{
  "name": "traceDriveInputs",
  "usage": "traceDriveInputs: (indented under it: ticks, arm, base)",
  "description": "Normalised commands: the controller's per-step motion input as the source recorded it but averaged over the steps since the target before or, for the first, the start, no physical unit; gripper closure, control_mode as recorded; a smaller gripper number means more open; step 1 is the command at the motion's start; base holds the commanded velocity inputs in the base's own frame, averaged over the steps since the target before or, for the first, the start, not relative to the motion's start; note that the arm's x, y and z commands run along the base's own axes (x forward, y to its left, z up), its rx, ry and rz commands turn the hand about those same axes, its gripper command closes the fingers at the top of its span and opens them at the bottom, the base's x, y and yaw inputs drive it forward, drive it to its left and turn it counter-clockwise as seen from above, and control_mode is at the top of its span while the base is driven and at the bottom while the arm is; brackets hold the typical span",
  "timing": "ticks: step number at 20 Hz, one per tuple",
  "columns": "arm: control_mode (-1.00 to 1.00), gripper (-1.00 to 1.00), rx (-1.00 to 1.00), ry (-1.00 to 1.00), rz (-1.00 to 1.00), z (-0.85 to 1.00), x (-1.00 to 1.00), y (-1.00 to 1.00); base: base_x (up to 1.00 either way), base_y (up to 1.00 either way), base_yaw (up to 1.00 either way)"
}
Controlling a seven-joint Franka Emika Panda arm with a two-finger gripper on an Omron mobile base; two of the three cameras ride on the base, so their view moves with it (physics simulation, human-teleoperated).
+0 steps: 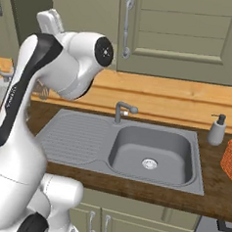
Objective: Open the cabinet, pick up the bread from the cabinet and place it in the basket. Then move the basket to the dining counter.
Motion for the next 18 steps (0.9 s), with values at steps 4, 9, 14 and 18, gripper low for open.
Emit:
traceDriveInputs:
  ticks: [4,9,14,18]
  arm:
    - [-1.0,-1.0,0.0,0.0,0.03,0.0,0.0,0.95]
    - [-1.0,-1.0,0.0,0.0,0.05,0.0,-0.17,0.99]
    - [-1.0,-1.0,0.0,0.0,0.03,0.0,-0.4,1.0]
    - [-1.0,-1.0,0.0,-0.01,0.0,0.0,-0.13,1.0]
  base:
    - [0.0,0.0,0.0]
    - [0.0,0.0,0.0]
    - [0.0,0.0,0.0]
    - [0.0,0.0,0.0]
